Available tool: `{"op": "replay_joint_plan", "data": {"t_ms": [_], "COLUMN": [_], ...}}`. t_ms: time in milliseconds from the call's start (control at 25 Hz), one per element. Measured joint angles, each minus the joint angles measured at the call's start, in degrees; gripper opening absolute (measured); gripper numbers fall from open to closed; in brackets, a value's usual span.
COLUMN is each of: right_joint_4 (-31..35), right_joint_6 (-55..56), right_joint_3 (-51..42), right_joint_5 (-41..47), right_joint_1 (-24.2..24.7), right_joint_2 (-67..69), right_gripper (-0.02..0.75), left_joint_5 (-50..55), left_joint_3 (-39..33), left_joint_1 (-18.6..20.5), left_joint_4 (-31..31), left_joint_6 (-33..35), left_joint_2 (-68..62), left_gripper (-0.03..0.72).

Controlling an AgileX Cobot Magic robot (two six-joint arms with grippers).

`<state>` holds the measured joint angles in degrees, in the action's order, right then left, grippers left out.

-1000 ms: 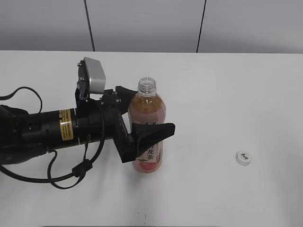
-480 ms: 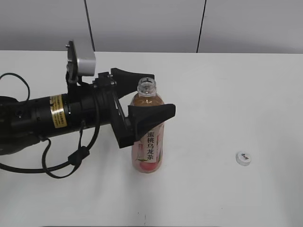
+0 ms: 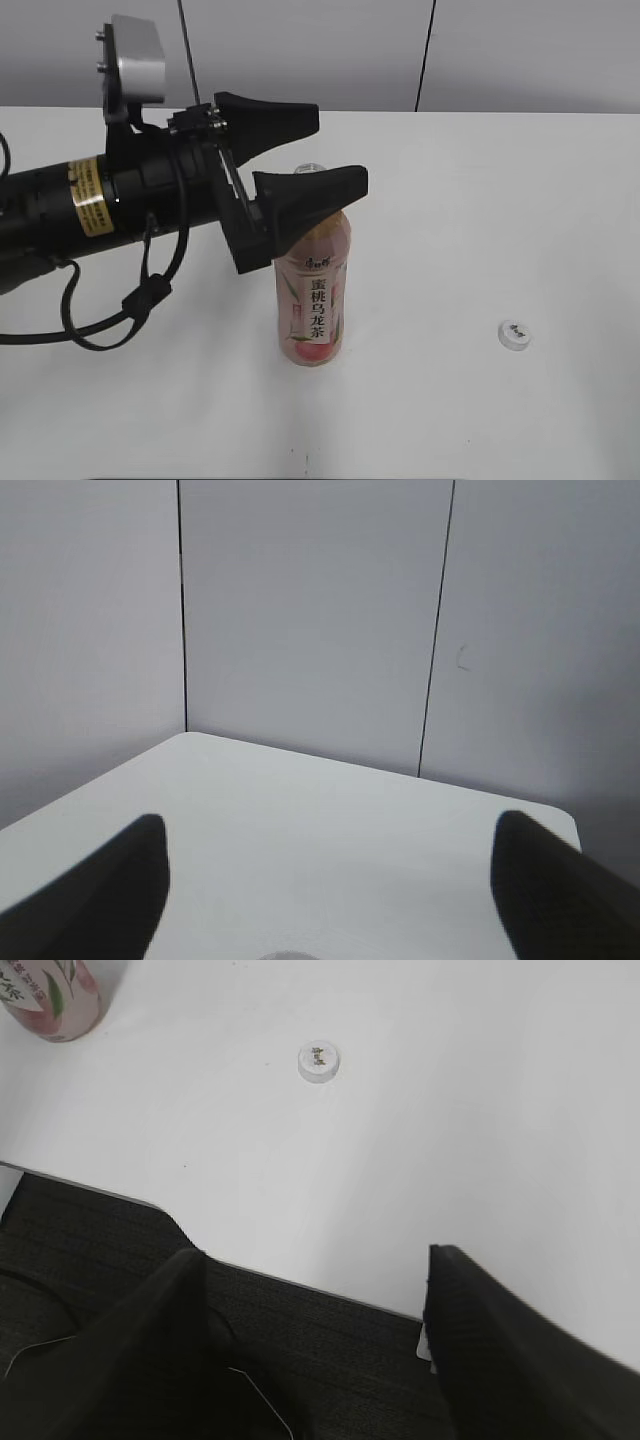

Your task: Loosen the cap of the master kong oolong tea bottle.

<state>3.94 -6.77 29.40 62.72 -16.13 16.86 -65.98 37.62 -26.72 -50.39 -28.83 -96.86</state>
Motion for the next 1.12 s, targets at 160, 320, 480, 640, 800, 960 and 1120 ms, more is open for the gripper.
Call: {"op": "replay_joint_plan", "data": {"t_ms": [160,320,480,640,800,960,1120], "right_joint_4": [0.00,0.00,0.00,0.00,0.00,0.00,0.00], "right_joint_6": [-0.05,-0.05,-0.05,-0.05,-0.05,-0.05,-0.05], "right_joint_3": [0.00,0.00,0.00,0.00,0.00,0.00,0.00], "right_joint_5": [0.06,0.06,0.06,0.06,0.06,0.06,0.06], "right_joint_1": [0.00,0.00,0.00,0.00,0.00,0.00,0.00], "right_joint_2": [0.00,0.00,0.00,0.00,0.00,0.00,0.00], "right_gripper": [0.513,0.512,0.512,0.512,0.512,0.512,0.512], "left_joint_5": [3.02,6.48,10.67,16.57,22.00,25.92,35.71], "left_joint_3": [0.00,0.00,0.00,0.00,0.00,-0.33,-0.91], "left_joint_1": [0.00,0.00,-0.05,-0.05,-0.05,-0.05,-0.11], "left_joint_4": [0.00,-0.15,-0.43,-0.56,-2.04,-1.42,3.69], "left_joint_6": [-2.11,-4.57,-6.72,-7.21,-11.43,-15.14,-16.04], "left_joint_2": [3.66,8.60,14.70,20.29,25.46,31.29,38.13], "left_gripper": [0.594,0.592,0.592,0.591,0.591,0.591,0.591]}}
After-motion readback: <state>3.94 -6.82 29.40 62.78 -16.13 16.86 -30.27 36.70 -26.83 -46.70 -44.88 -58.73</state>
